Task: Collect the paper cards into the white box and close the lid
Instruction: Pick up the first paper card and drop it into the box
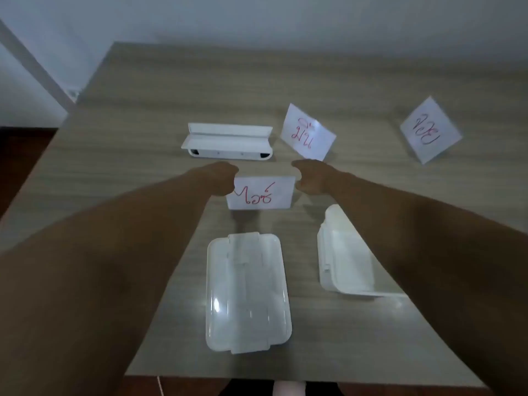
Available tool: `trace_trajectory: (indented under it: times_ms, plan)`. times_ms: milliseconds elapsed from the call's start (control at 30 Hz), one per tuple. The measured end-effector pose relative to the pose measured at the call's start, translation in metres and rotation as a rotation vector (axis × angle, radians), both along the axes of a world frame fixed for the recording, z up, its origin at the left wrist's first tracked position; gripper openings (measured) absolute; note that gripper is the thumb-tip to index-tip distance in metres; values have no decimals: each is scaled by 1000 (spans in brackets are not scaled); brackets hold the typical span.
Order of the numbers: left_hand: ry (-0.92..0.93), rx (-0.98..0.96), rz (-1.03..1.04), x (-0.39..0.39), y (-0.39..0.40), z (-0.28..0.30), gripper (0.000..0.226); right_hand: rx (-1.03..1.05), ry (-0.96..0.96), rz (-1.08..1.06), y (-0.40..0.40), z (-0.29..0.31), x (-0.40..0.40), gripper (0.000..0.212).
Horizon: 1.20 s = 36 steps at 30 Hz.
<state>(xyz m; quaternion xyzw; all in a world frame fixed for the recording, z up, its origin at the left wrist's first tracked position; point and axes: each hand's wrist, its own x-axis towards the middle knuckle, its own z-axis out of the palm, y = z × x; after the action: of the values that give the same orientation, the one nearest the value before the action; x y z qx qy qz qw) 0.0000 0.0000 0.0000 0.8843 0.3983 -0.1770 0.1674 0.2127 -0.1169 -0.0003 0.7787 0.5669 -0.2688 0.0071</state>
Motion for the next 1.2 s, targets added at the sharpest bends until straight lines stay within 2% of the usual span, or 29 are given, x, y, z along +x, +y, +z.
trace_trajectory:
  times_ms: [100,233,333,433,567,767,1000,1200]
  plan:
    - [-60,-26,14,-2,2,-18,46,0,59,-16,8,-19,-15,59]
    - [-193,-40,48,-5,-4,-30,24,86,41,21,1,-37,-32,36]
    - [-268,-35,69,-4,-8,-21,22,168,29,10,-3,-28,-26,34]
    - [-361,-17,108,2,-13,3,24,244,36,-8,-7,5,-14,25]
    - [-486,9,169,30,-39,56,19,364,15,-1,-34,67,14,24]
    - [-686,-10,171,92,-127,109,21,497,27,-131,-138,123,74,24]
    - [-594,-107,94,139,-228,75,26,424,157,-254,-257,86,112,23]
    - [-370,-116,23,135,-272,30,20,300,143,-184,-300,27,106,21]
